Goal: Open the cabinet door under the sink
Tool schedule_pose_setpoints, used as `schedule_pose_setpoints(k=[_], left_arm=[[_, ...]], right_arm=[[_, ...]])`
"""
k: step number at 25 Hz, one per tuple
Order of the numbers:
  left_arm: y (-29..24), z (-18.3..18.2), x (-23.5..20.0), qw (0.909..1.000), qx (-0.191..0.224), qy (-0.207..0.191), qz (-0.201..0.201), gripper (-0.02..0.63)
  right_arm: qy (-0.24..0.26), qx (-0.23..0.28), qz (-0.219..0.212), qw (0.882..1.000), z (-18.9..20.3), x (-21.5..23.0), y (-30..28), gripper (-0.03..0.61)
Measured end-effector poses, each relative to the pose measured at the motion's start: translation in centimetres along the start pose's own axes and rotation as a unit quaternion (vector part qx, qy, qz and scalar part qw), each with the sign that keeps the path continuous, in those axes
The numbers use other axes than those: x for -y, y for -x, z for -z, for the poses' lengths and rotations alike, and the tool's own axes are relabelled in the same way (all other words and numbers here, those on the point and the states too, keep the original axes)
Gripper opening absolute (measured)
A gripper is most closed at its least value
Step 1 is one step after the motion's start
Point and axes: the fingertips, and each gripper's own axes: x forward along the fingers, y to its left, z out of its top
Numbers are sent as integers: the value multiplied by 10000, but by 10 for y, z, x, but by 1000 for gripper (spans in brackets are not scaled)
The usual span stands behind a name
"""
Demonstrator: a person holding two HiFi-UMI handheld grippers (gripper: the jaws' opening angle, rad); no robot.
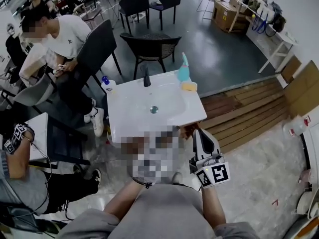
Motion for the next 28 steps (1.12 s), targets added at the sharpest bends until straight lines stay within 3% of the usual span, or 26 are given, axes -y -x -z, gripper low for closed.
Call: schedule_pose_setpoints(k=[11, 24, 28], left_arm=[[9, -14, -11, 9998, 155, -68, -122, 8], [16, -4, -15, 9997, 137, -141, -138, 8], [14, -4, -15, 9998, 75, 47, -198, 8]], right_arm=[[63, 70, -95, 9999, -6, -11, -8, 9], [100, 110, -104, 9998, -7, -15, -5, 9], [116, 124, -88, 9998, -8, -12, -4, 9]])
